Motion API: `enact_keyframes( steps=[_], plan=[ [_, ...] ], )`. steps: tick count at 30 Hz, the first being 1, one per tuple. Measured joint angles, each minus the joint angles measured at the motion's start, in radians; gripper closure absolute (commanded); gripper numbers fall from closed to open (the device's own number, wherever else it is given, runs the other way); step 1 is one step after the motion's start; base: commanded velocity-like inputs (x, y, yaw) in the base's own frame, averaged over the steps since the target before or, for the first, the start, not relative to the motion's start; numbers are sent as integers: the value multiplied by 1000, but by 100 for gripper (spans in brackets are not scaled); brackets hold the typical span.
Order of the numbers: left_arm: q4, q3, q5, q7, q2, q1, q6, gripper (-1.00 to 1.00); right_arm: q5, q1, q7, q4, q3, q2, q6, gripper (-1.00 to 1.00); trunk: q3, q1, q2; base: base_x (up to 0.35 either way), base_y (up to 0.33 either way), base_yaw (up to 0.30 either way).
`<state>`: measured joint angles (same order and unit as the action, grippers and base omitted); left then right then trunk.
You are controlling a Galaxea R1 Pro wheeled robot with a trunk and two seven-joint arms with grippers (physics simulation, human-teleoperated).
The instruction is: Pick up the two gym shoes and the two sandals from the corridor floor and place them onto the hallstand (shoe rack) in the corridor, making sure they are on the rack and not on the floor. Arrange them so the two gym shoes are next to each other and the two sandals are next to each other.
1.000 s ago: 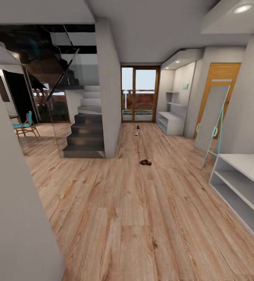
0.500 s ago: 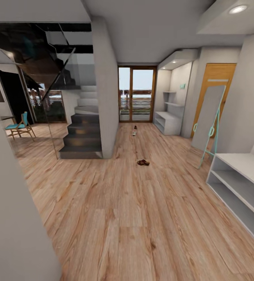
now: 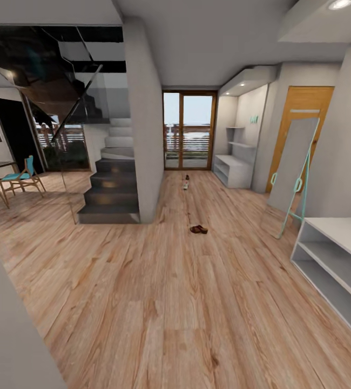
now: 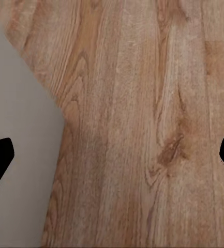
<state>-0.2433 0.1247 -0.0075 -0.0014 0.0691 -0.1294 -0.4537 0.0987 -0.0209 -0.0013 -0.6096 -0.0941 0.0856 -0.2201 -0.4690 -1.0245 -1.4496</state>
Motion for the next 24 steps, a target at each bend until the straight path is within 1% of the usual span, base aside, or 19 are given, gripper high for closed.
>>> enact_keyframes(
  steps=[9,20,24],
  plan=[
    [0,0,0,0,0,0,0,-100,0,0,0,1,0,0,-3,-100,0,0,0,334,23,0],
    [0,0,0,1,-1,0,0,-100,0,0,0,2,-1,0,-4,-100,0,0,0,322,143,0],
    [0,0,0,1,-1,0,0,-100,0,0,-1,3,-1,0,-4,-100,0,0,0,326,78,0]
  ],
)
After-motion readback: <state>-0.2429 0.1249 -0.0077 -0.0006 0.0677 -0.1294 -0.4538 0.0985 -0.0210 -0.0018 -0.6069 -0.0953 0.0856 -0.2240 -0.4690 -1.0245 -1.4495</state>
